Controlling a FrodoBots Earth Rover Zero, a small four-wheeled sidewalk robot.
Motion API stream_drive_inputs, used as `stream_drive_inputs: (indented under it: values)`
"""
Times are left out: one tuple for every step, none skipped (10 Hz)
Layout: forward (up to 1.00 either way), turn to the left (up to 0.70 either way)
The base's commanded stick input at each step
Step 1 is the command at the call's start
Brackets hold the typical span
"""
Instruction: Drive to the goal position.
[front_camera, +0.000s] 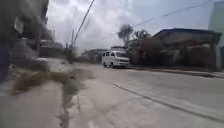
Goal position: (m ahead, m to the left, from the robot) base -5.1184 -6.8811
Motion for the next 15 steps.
stream_drive_inputs:
  values:
    - [0.00, -0.70]
    - [0.00, -0.69]
    - [0.00, -0.69]
    - [0.00, -0.66]
    - [0.00, -0.62]
    - [0.00, -0.61]
    - [0.00, -0.61]
    - [0.00, -0.61]
    - [0.00, -0.61]
    - [0.00, -0.22]
    - [0.00, -0.07]
    - [0.00, 0.00]
    - [0.00, 0.00]
    - [0.05, 0.00]
    - [0.18, 0.00]
